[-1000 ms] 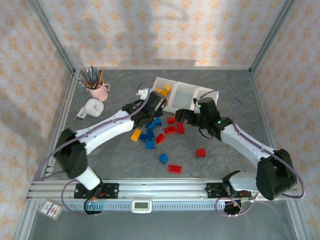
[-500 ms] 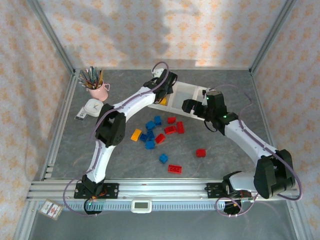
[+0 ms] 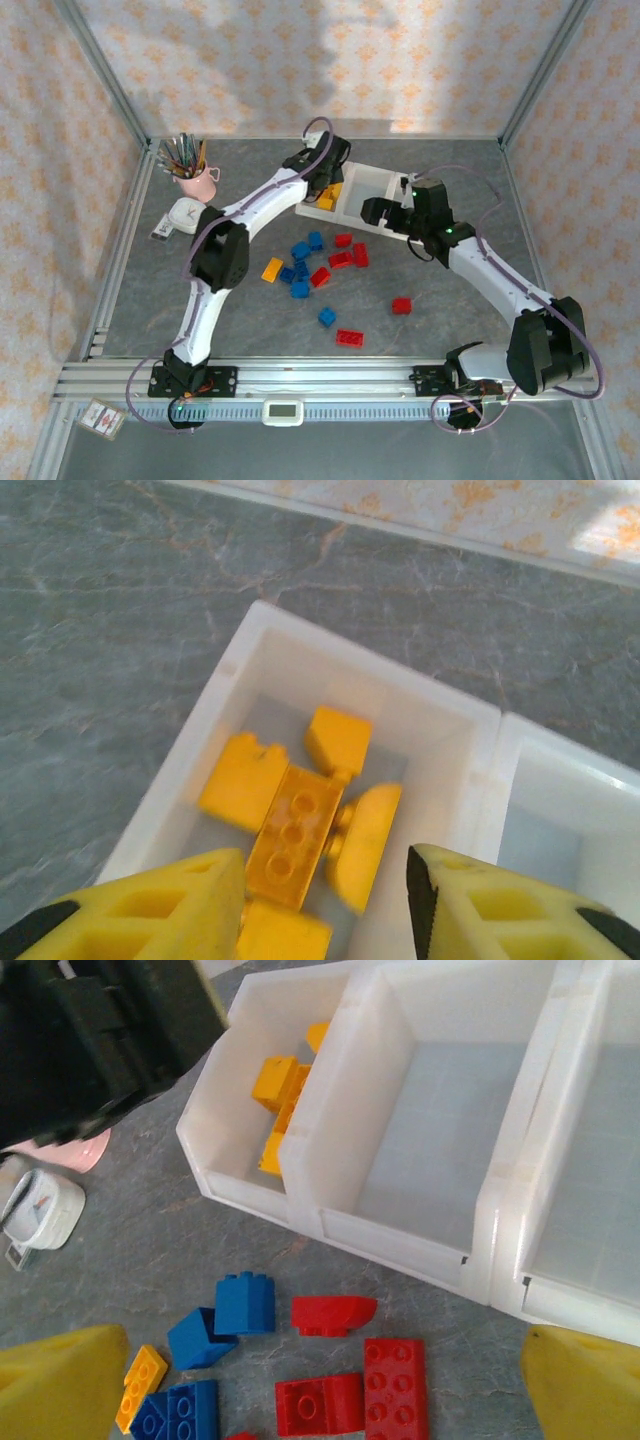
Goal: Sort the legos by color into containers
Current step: Place the lego in the container, then pick up the lego from the center of the table.
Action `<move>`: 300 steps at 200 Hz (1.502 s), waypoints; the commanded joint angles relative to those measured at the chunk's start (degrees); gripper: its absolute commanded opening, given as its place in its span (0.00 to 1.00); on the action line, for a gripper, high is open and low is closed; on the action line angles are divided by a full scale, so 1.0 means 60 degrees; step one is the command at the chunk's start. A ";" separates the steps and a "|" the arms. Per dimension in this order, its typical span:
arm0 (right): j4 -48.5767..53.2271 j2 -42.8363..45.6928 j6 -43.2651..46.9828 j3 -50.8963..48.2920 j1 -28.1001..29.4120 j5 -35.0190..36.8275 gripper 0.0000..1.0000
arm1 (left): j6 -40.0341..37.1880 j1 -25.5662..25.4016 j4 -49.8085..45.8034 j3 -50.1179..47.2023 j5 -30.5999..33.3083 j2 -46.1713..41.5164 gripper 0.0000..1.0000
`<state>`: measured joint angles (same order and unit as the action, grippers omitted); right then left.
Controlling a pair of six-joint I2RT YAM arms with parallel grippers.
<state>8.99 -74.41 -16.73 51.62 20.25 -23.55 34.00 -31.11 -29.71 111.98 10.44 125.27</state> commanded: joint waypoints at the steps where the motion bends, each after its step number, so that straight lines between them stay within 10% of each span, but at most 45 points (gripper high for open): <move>1: 0.0184 0.0097 0.0191 0.0099 0.0353 -0.0150 1.00 | -0.0125 0.0015 0.0526 -0.1560 -0.0553 -0.1781 0.49; 128: 0.0200 -0.0019 -0.0356 -0.0827 0.3074 0.0571 1.00 | 0.1490 -0.0081 0.0410 -1.0395 -0.0524 -0.8461 0.59; 300: -0.0007 -0.0270 -0.0707 -0.0982 0.3334 0.0709 1.00 | 0.0945 -0.0980 -0.0099 -1.1457 -0.0723 -0.7127 0.69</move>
<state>10.24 -75.48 -20.14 45.58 39.88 -20.75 41.39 -36.16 -28.95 43.00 6.35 80.51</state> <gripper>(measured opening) 0.996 0.680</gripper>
